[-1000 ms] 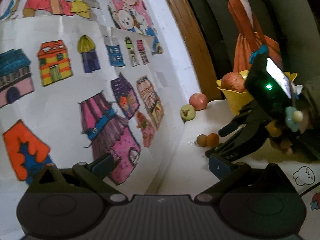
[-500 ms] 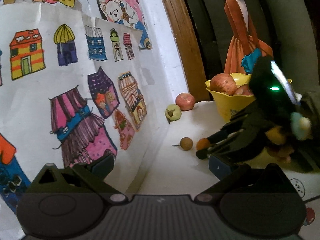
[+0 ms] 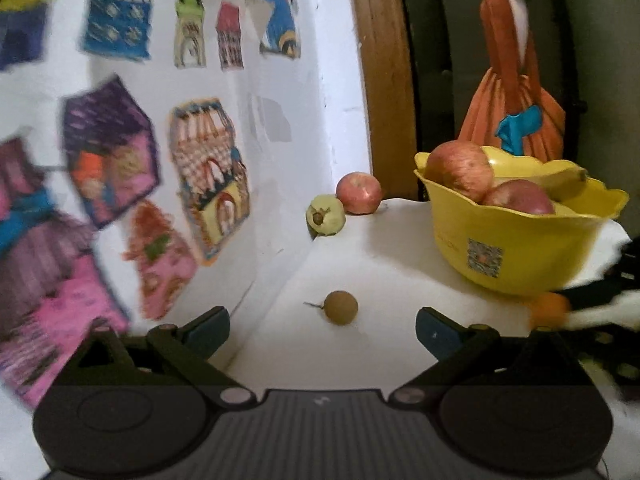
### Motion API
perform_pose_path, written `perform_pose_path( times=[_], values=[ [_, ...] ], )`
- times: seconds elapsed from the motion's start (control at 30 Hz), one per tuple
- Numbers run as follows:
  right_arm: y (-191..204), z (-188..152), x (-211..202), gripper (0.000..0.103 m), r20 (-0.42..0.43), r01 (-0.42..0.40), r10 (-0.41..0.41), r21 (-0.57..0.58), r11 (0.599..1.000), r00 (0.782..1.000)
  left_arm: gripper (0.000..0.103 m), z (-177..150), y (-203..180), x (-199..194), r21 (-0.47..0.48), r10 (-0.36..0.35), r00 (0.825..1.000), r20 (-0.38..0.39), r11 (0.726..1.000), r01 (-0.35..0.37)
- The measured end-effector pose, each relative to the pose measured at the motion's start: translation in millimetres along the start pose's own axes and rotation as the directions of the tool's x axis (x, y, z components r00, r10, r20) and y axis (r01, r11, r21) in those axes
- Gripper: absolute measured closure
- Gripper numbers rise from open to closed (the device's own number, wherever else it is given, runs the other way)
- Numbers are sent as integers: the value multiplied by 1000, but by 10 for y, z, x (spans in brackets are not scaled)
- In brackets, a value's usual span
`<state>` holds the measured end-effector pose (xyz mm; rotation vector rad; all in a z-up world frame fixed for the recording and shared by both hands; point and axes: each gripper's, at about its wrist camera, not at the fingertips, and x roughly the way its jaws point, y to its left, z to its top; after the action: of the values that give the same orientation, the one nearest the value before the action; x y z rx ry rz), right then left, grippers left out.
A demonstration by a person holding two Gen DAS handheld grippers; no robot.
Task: Organize fruits
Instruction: 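Grasp the orange cherry tomato with the right tool while the left tool grasps the brown fruit, then carry the brown fruit with the left tool and tomato with the right tool over the bowl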
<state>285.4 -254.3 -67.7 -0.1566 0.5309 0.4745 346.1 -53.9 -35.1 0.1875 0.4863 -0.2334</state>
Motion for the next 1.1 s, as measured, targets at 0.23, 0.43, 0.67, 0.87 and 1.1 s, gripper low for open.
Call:
perform_pose_path(
  times=[0.23,0.43,0.67,0.87,1.1],
  values=[
    [-103,-91,-231,70,38,-22,21,16,1000,999,14,41,-75,468,46,-55,995,-79,997,59],
    [-107,-135,-294,70,44,-38,37,23,999,998,27,27,-14,648,-3,-61,992,-112,998,61],
    [-136,-150,-261,70,50,-48,46,42,998,998,51,50,5,760,-27,-80,986,-145,997,76],
    [-148,-168,-246,70,45,-48,46,52,997,998,65,51,25,817,-59,-90,984,-155,995,82],
    [-145,-181,-253,70,44,-36,34,58,998,998,73,58,10,799,-58,-85,985,-153,995,76]
  ],
)
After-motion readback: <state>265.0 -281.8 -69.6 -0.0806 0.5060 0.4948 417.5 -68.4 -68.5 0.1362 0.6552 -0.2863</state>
